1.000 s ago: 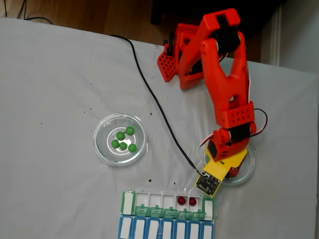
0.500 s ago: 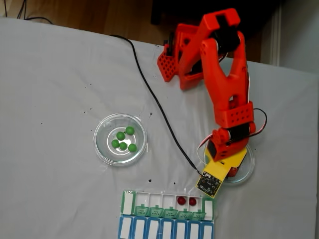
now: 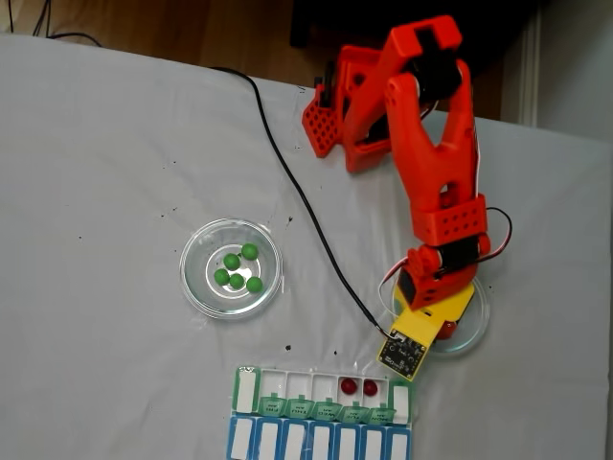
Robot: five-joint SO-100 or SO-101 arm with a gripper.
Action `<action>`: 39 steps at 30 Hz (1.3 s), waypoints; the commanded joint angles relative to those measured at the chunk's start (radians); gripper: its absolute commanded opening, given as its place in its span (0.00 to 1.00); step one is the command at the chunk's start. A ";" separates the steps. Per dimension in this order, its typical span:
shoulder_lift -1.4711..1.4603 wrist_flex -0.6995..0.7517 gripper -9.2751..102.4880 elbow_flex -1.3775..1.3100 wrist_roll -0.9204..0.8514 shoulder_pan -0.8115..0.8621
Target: Sort medicines into box.
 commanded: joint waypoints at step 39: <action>0.081 -0.017 0.26 0.018 -0.029 0.023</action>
